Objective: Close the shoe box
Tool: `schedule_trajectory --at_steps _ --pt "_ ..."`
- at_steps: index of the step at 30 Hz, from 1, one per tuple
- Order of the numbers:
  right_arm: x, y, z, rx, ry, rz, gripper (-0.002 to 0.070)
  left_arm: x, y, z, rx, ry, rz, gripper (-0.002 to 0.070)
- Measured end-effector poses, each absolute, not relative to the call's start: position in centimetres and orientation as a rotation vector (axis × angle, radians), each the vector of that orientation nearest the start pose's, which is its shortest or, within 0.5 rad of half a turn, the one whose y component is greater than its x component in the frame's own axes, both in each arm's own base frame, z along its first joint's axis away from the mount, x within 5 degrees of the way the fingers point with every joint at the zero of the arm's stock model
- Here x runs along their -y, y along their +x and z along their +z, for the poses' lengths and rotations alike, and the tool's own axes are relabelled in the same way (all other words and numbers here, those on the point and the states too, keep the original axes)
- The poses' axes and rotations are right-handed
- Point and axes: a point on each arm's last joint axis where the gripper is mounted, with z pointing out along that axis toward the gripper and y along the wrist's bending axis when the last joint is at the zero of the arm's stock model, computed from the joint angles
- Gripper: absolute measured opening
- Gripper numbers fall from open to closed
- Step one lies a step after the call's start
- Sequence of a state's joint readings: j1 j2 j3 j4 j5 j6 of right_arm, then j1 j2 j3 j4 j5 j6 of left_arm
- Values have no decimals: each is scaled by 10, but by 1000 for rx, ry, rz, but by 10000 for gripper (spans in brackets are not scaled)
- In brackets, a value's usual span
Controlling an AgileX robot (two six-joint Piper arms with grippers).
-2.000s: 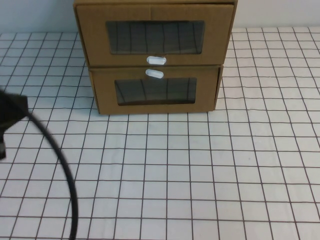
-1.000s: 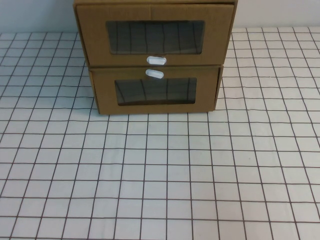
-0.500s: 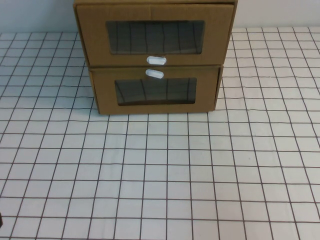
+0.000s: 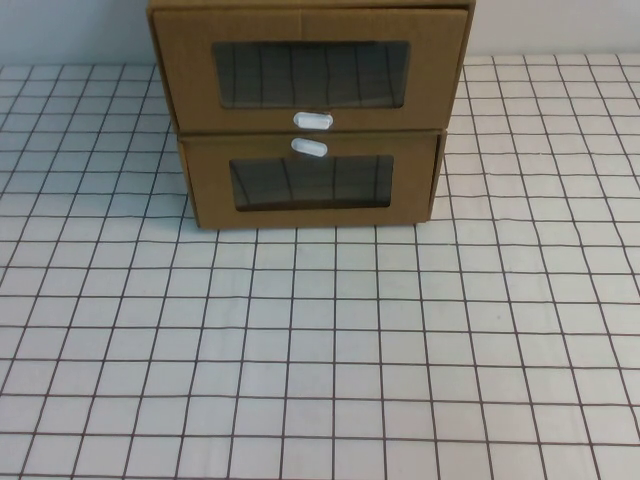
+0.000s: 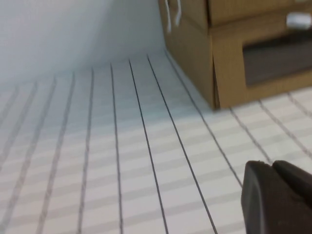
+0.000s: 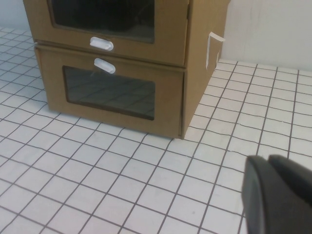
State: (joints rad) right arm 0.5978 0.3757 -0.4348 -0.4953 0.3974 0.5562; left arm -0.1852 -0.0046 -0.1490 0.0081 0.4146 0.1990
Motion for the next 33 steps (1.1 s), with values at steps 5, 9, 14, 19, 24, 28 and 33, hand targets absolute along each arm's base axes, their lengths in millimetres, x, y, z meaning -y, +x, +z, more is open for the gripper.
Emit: schedule_trajectory --at_steps 5,9,14,19,24,28,33 --pt "-33 79 302 -1759 -314 335 -13 10 50 175 -1875 311 -37 -5" --pt "-33 79 302 -1760 -315 334 -13 10 51 169 -1881 300 -50 -5" --pt "-33 79 302 -1760 -315 334 -14 10 51 169 -1875 296 -53 -5" --pt "-33 79 302 -1760 -315 334 -14 10 51 170 -1874 296 -53 -5" --pt "-33 79 302 -1760 -315 334 -14 10 51 170 -1874 296 -53 -5" --pt "-33 79 302 -1760 -315 334 -14 10 51 169 -1876 296 -53 -5" --pt "-33 79 302 -1759 -309 331 -13 10 51 169 -1876 296 -53 -5"
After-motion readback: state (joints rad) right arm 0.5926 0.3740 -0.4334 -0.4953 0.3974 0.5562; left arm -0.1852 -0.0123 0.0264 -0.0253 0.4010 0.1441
